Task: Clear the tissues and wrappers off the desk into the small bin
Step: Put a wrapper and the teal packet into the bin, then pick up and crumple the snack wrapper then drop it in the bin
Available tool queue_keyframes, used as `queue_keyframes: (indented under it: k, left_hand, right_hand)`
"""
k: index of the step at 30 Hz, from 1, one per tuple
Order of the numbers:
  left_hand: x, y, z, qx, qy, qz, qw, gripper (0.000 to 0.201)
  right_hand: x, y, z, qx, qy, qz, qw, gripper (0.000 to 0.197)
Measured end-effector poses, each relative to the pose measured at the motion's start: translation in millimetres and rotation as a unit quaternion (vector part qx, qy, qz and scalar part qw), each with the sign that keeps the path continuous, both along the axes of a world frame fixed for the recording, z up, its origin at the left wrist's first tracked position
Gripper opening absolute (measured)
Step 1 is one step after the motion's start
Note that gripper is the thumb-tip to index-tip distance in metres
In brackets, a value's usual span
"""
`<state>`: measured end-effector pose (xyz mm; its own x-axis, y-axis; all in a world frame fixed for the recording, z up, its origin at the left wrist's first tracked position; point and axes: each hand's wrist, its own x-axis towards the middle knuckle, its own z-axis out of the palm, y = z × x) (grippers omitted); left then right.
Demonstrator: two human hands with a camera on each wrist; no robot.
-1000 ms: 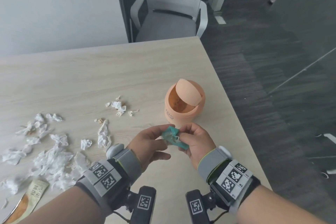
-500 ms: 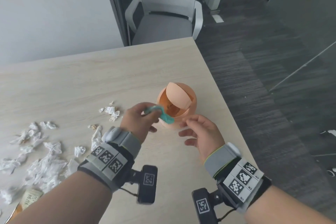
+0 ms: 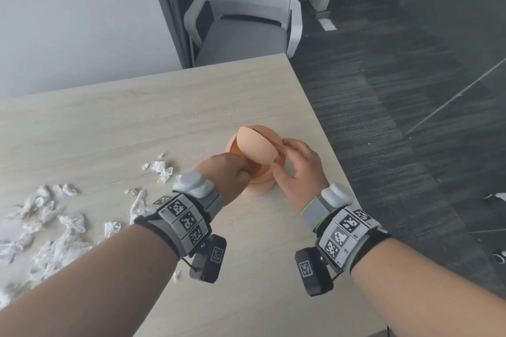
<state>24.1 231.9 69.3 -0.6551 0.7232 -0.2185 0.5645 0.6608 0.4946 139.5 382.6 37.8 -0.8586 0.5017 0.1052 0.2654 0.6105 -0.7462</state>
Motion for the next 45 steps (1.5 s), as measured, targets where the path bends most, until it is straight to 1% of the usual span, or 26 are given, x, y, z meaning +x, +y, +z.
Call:
queue_keyframes:
  k: [2,4,6,8,9,11,13,15,17,19,22,23,26,27,28,29,30,32,35,36,39,41,42,45]
  left_hand:
    - [-0.6,-1.0,-2.1,-0.083,0.02,-0.054,0.995,0.037]
    - [-0.8,-2.5,-3.5,-0.154,0.038,-0.083,0.984,0.045]
    - [0.3,-1.1,-4.5,-0.171,0.035,-0.093,0.98,0.049]
    - [1.1,-2.6,-4.0,-0.141,0.023,-0.088,0.986,0.054]
    - [0.9,-5.7,-4.3,-0.109,0.016,-0.077,0.991,0.056]
    - [0.8,-14.9,-4.7,-0.011,-0.008,-0.037,0.999,0.058]
    - [-1.0,-35.5,-2.5,0.097,-0.045,0.026,0.994,0.053]
    - [-4.8,-63.0,-3.1,0.161,-0.054,0.09,0.981,0.044]
    - [-10.3,-98.8,-9.9,0.167,-0.043,0.141,0.975,0.037]
    - [-16.1,-142.1,-21.7,0.134,-0.026,0.182,0.974,0.032]
    - [-17.3,-199.1,-36.7,0.053,-0.008,0.232,0.971,0.028]
    - [-15.2,-224.4,-39.4,0.03,-0.004,0.26,0.965,0.029]
    - [-6.6,-302.0,-48.8,-0.016,0.009,0.35,0.937,0.036]
    - [-3.8,-318.9,-51.7,-0.042,0.009,0.366,0.93,0.039]
    - [1.6,-345.8,-52.9,-0.074,0.0,0.391,0.917,0.042]
    - [5.3,-360.8,-53.6,-0.103,-0.009,0.41,0.906,0.045]
    - [8.5,-374.0,-55.5,-0.128,-0.017,0.429,0.894,0.049]
    - [18.7,-411.5,-61.8,-0.154,-0.046,0.489,0.857,0.058]
    - [33.0,-432.4,-76.4,-0.174,-0.097,0.518,0.832,0.075]
    - [35.3,-435.0,-80.8,-0.177,-0.103,0.519,0.83,0.077]
    - [33.7,-438.3,-89.9,-0.163,-0.12,0.511,0.835,0.072]
    - [27.5,-439.8,-89.1,-0.131,-0.146,0.499,0.844,0.068]
    - [24.7,-440.9,-86.8,-0.117,-0.161,0.496,0.845,0.06]
    - [16.0,-441.0,-77.6,-0.105,-0.192,0.483,0.848,0.021]
  right_hand:
    - [1.8,1.8,-4.2,0.017,-0.01,-0.001,1.0,0.039]
    - [1.1,1.7,-5.5,0.021,-0.007,0.002,1.0,0.037]
    - [0.8,1.4,-4.5,0.006,-0.007,0.002,1.0,0.036]
    - [1.6,-1.0,-1.5,-0.006,-0.002,-0.002,1.0,0.038]
    - [3.0,-1.9,0.9,-0.01,0.007,-0.007,1.0,0.039]
    - [9.1,-2.0,9.1,-0.022,0.044,-0.024,0.998,0.042]
    - [14.1,-6.8,22.8,-0.034,0.093,-0.046,0.994,0.038]
    - [16.8,-16.1,38.2,-0.034,0.138,-0.057,0.988,0.026]
    - [14.2,-32.1,52.1,-0.039,0.161,-0.03,0.986,0.017]
    - [4.4,-55.6,59.8,-0.04,0.162,0.028,0.986,0.009]
    - [-10.9,-87.4,52.3,-0.043,0.114,0.112,0.986,0.004]
    - [-18.3,-104.0,44.2,-0.047,0.085,0.141,0.985,0.005]
    - [-37.3,-151.7,11.8,-0.082,-0.048,0.213,0.972,0.004]
    - [-38.2,-158.6,1.5,-0.089,-0.095,0.222,0.966,0.004]
    - [-43.5,-173.1,-11.5,-0.089,-0.138,0.236,0.958,0.003]
    - [-43.8,-178.0,-22.3,-0.079,-0.171,0.238,0.953,0.003]
    - [-43.9,-182.4,-30.8,-0.064,-0.192,0.244,0.948,0.004]
    - [-54.0,-208.7,-46.4,-0.036,-0.215,0.284,0.934,0.005]
    - [-66.1,-232.7,-58.5,-0.022,-0.229,0.303,0.925,0.01]
    - [-70.0,-239.9,-61.2,-0.015,-0.233,0.302,0.924,0.013]
    - [-81.4,-259.2,-65.2,0.0,-0.229,0.301,0.926,0.015]
    - [-89.3,-266.5,-65.3,-0.003,-0.22,0.293,0.93,0.015]
    - [-94.7,-267.7,-65.1,-0.011,-0.216,0.284,0.934,0.015]
    - [-114.0,-266.7,-61.7,-0.001,-0.199,0.241,0.95,0.012]
